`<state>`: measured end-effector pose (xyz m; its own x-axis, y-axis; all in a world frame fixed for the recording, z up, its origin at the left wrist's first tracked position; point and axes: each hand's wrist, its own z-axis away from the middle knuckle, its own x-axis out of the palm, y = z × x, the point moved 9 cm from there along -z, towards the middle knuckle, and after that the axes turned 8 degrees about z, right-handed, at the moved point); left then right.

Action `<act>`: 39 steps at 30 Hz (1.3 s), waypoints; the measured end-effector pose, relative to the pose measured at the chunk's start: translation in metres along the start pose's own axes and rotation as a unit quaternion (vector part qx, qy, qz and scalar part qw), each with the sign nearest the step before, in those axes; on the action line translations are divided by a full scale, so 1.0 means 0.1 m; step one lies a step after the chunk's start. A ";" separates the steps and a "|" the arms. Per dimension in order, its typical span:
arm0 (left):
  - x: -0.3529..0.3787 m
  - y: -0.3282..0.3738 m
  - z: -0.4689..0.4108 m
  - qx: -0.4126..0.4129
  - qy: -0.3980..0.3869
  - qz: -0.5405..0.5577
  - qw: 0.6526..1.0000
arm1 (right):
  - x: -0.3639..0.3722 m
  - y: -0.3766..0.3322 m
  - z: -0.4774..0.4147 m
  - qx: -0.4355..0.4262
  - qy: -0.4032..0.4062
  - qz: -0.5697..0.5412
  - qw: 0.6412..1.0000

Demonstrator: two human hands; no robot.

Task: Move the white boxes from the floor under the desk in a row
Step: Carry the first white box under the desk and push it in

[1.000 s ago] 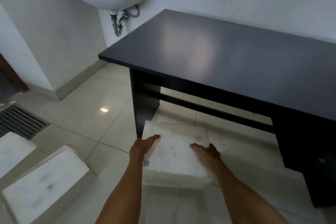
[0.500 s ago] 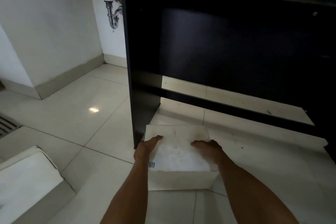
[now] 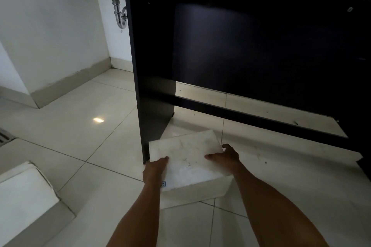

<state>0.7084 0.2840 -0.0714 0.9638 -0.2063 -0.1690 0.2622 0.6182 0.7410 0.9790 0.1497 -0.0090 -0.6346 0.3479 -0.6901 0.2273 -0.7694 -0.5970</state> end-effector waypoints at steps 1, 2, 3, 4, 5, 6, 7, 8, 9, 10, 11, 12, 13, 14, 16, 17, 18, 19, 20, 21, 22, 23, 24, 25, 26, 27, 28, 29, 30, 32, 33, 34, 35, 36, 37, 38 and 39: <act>0.01 0.00 0.02 0.000 -0.001 -0.002 1.000 | -0.01 0.11 0.02 0.032 0.013 -0.016 0.999; 0.03 0.00 0.03 -0.001 -0.003 -0.003 1.000 | -0.02 0.23 0.06 0.069 0.025 -0.028 0.997; 0.05 0.00 0.04 -0.002 -0.009 -0.004 1.000 | -0.02 0.38 0.10 0.108 0.037 -0.037 0.993; 0.08 -0.01 0.06 -0.002 -0.014 -0.011 1.000 | -0.01 0.52 0.13 0.138 0.049 -0.047 0.988; 0.10 0.00 0.08 -0.002 -0.020 -0.025 0.999 | 0.00 0.64 0.15 0.159 0.058 -0.064 0.983; 0.12 0.00 0.10 0.001 -0.022 -0.047 0.999 | 0.03 0.73 0.16 0.174 0.063 -0.085 0.979; 0.12 0.00 0.11 0.008 -0.020 -0.073 0.997 | 0.05 0.80 0.17 0.183 0.062 -0.103 0.976; 0.13 0.01 0.13 0.016 -0.016 -0.097 0.995 | 0.06 0.85 0.16 0.187 0.062 -0.117 0.973; 0.13 0.01 0.15 0.023 -0.011 -0.116 0.993 | 0.06 0.89 0.16 0.189 0.065 -0.128 0.971; 0.13 0.02 0.16 0.028 -0.006 -0.129 0.991 | 0.06 0.91 0.15 0.188 0.071 -0.139 0.970; 0.14 0.01 0.16 0.025 -0.005 -0.134 0.991 | 0.06 0.93 0.14 0.187 0.077 -0.154 0.967; 0.16 0.00 0.15 0.016 -0.009 -0.135 0.991 | 0.08 0.94 0.13 0.182 0.085 -0.175 0.964; 0.18 -0.02 0.14 0.000 -0.015 -0.130 0.991 | 0.11 0.92 0.12 0.172 0.091 -0.200 0.960; 0.21 -0.06 0.15 -0.016 -0.024 -0.121 0.992 | 0.15 0.89 0.11 0.161 0.094 -0.219 0.958; 0.29 -0.10 0.15 -0.035 -0.034 -0.107 0.993 | 0.26 0.76 0.08 0.143 0.088 -0.234 0.958; 0.32 -0.11 0.16 -0.037 -0.033 -0.102 0.994 | 0.33 0.66 0.07 0.134 0.074 -0.243 0.958; 0.35 -0.12 0.16 -0.038 -0.029 -0.094 0.994 | 0.43 0.55 0.06 0.124 0.051 -0.257 0.957; 0.36 -0.13 0.15 -0.041 -0.025 -0.085 0.995 | 0.54 0.44 0.07 0.118 0.021 -0.262 0.958; 0.39 -0.13 0.15 -0.040 -0.022 -0.080 0.996 | 0.63 0.33 0.09 0.112 -0.007 -0.253 0.961; 0.40 -0.12 0.14 -0.038 -0.021 -0.074 0.996 | 0.72 0.24 0.11 0.105 -0.034 -0.240 0.965; 0.42 -0.12 0.13 -0.037 -0.022 -0.064 0.997 | 0.81 0.17 0.12 0.100 -0.060 -0.231 0.966; 0.44 -0.11 0.12 -0.037 -0.022 -0.053 0.998 | 0.90 0.11 0.13 0.098 -0.086 -0.224 0.966; 0.46 -0.11 0.10 -0.039 -0.022 -0.045 0.998 | 0.99 0.07 0.13 0.098 -0.113 -0.219 0.964; 0.49 -0.10 0.08 -0.043 -0.023 -0.037 0.998 | 1.07 0.03 0.13 0.102 -0.136 -0.212 0.962; 0.51 -0.10 0.07 -0.048 -0.022 -0.024 0.998 | 1.12 -0.01 0.12 0.105 -0.153 -0.200 0.962; 0.54 -0.09 0.06 -0.058 -0.021 -0.001 0.998 | 1.14 -0.03 0.10 0.103 -0.156 -0.186 0.964; 0.57 -0.09 0.05 -0.075 -0.019 0.039 0.996 | 1.13 -0.06 0.06 0.094 -0.146 -0.174 0.969; 0.59 -0.09 0.04 -0.092 -0.014 0.085 0.992 | 1.08 -0.08 0.01 0.075 -0.129 -0.164 0.975; 0.62 -0.08 0.04 -0.107 -0.013 0.130 0.986 | 1.03 -0.11 -0.04 0.048 -0.110 -0.153 0.981; 0.69 -0.03 -0.01 -0.122 -0.015 0.199 0.972 | 0.99 -0.11 -0.10 0.016 -0.095 -0.146 0.985; 0.72 0.01 -0.04 -0.119 -0.014 0.221 0.968 | 1.03 -0.11 -0.11 0.019 -0.114 -0.160 0.980; 0.73 0.05 -0.07 -0.111 -0.013 0.229 0.967 | 1.11 -0.11 -0.10 0.030 -0.145 -0.187 0.971; 0.75 0.09 -0.12 -0.097 -0.011 0.221 0.970 | 1.18 -0.13 -0.09 0.039 -0.172 -0.222 0.959; 0.77 0.13 -0.15 -0.078 -0.012 0.204 0.976 | 1.22 -0.16 -0.13 0.045 -0.177 -0.255 0.950; 0.78 0.16 -0.19 -0.062 -0.010 0.187 0.980 | 1.22 -0.19 -0.16 0.050 -0.161 -0.276 0.946; 0.77 0.17 -0.21 -0.055 -0.001 0.178 0.983 | 1.20 -0.22 -0.20 0.053 -0.138 -0.289 0.946; 0.76 0.17 -0.22 -0.056 0.004 0.181 0.982 | 1.20 -0.24 -0.22 0.054 -0.118 -0.293 0.947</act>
<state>0.7874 0.2958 -0.0856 0.9951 0.0473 0.0864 -0.0935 0.7294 0.6776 0.9136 0.2216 -0.0864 -0.7785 0.6130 -0.1348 -0.2842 -0.5357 -0.7951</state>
